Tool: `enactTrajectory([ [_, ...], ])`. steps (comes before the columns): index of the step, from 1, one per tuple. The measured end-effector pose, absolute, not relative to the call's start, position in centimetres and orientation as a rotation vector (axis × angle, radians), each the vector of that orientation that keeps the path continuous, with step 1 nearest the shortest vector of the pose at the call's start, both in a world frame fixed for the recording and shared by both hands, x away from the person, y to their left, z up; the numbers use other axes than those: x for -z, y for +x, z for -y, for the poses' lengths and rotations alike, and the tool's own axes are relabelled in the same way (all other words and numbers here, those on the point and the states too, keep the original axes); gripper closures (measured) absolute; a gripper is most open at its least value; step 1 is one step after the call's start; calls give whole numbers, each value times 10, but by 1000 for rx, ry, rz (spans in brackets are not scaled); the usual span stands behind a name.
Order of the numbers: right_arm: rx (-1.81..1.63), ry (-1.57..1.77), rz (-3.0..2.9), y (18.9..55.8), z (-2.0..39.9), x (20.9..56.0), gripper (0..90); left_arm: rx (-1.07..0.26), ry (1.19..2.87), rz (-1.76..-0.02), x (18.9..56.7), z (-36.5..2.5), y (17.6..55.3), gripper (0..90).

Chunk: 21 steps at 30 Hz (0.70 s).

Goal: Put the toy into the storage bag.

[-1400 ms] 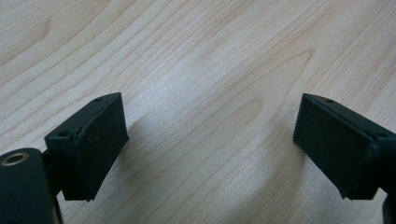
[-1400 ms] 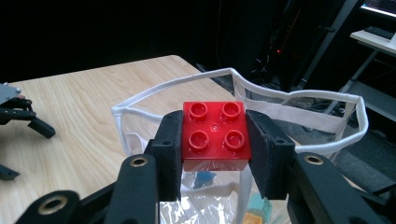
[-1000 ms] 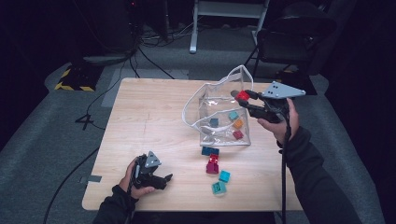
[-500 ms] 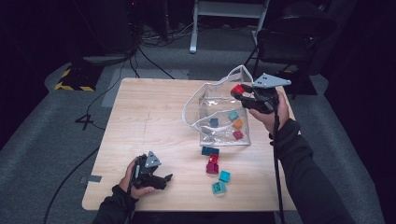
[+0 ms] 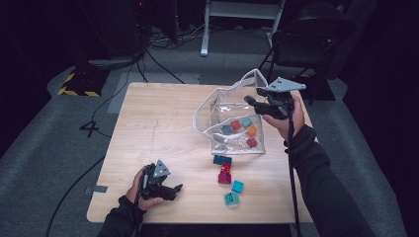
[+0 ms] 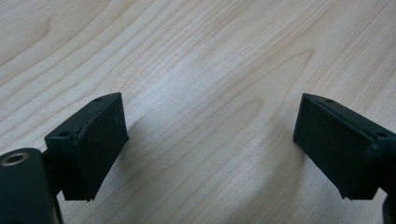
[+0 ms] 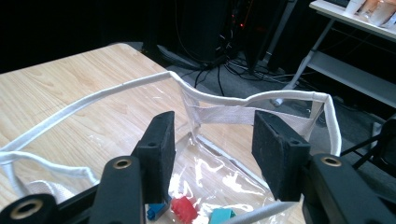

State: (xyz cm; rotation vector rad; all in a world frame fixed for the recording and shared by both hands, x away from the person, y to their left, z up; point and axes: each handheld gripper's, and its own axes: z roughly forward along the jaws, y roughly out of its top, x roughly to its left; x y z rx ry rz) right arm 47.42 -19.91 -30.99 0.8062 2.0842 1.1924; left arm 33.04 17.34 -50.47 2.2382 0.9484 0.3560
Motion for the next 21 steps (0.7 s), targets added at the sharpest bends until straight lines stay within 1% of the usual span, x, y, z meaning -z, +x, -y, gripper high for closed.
enactTrajectory([
  [8, -1214, 803, -2067, 465, 208, 307, 424, -356, 2238, -948, 505, -173, 330, 101],
  [15, -1248, 752, -2063, 444, 216, 301, 406, -356, 2238, -948, 505, -173, 330, 101],
  [21, -1299, 664, -2085, 416, 223, 301, 397, -356, 2238, -949, 505, -173, 330, 101],
])
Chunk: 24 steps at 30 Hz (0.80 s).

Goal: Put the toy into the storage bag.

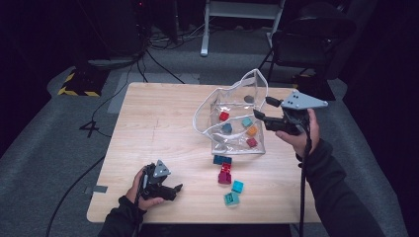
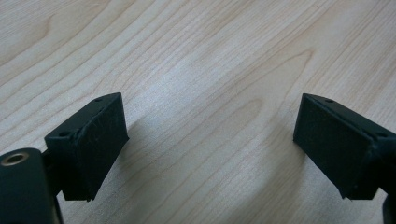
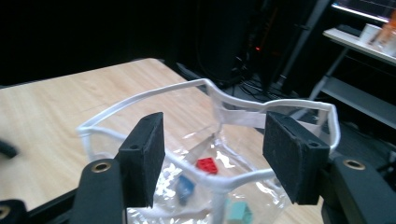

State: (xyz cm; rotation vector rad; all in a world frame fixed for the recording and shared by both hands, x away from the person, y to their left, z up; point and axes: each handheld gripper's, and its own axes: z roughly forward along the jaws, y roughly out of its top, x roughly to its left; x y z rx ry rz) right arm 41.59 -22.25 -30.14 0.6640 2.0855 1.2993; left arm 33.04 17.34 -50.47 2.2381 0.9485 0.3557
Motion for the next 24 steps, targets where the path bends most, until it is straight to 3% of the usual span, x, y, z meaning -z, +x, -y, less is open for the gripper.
enactTrajectory([
  [9, -1257, 546, -2174, 377, 229, 335, 382, -356, 2238, -948, 505, -173, 330, 101],
  [24, -1229, 545, -2390, 345, 237, 424, 378, -356, 2238, -948, 505, -173, 330, 100],
])
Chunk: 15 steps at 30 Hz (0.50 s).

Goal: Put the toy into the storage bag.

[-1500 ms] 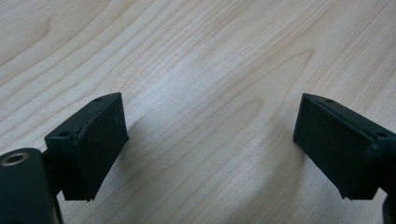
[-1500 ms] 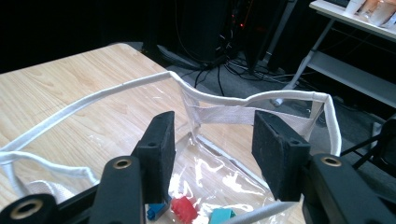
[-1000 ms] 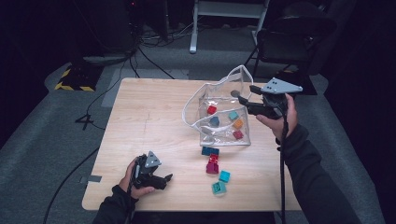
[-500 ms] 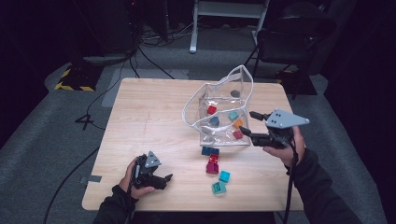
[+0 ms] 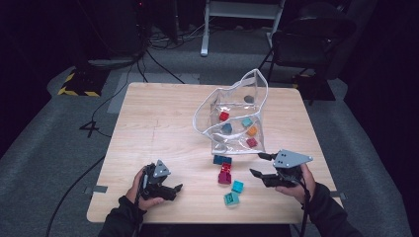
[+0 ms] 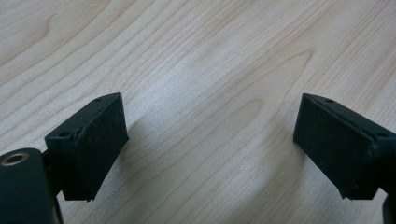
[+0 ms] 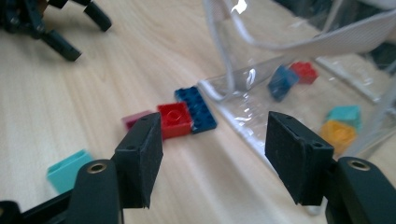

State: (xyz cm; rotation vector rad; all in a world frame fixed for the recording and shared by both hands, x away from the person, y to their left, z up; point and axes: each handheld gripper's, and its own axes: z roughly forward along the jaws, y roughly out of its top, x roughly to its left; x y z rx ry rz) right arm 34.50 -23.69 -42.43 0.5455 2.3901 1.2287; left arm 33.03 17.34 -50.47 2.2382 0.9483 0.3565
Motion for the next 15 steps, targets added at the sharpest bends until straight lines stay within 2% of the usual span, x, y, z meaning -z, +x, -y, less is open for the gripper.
enactTrajectory([
  [6, -1200, 516, -2497, 334, 229, 455, 373, -357, 2238, -950, 505, -173, 330, 101],
  [15, -1174, 477, -2603, 332, 215, 483, 384, -357, 2238, -950, 505, -173, 330, 100],
])
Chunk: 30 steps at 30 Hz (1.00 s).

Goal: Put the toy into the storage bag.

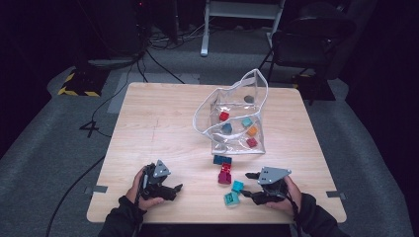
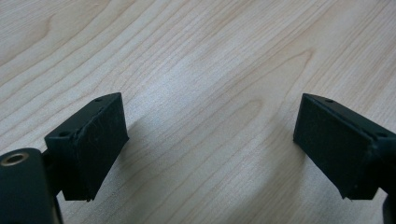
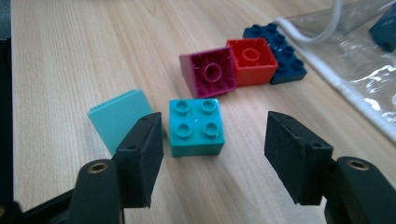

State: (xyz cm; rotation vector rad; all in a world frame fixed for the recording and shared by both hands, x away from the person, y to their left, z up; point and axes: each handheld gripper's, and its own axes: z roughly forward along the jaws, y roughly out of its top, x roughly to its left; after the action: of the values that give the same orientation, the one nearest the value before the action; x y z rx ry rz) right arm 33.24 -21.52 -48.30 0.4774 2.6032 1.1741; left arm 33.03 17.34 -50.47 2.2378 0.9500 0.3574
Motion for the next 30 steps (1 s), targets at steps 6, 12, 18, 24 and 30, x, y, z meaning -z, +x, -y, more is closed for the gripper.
enactTrajectory([
  [6, -1169, 481, -2620, 332, 209, 495, 401, -356, 2237, -950, 505, -173, 330, 101],
  [12, -1174, 503, -2622, 337, 205, 503, 431, -357, 2238, -950, 505, -173, 330, 100],
  [18, -1219, 501, -2646, 339, 207, 504, 581, -357, 2238, -950, 505, -173, 330, 100],
  [24, -1211, 500, -2611, 337, 208, 505, 595, -357, 2237, -951, 505, -173, 330, 99],
  [30, -1203, 492, -2579, 335, 209, 504, 595, -358, 2238, -952, 505, -173, 330, 98],
])
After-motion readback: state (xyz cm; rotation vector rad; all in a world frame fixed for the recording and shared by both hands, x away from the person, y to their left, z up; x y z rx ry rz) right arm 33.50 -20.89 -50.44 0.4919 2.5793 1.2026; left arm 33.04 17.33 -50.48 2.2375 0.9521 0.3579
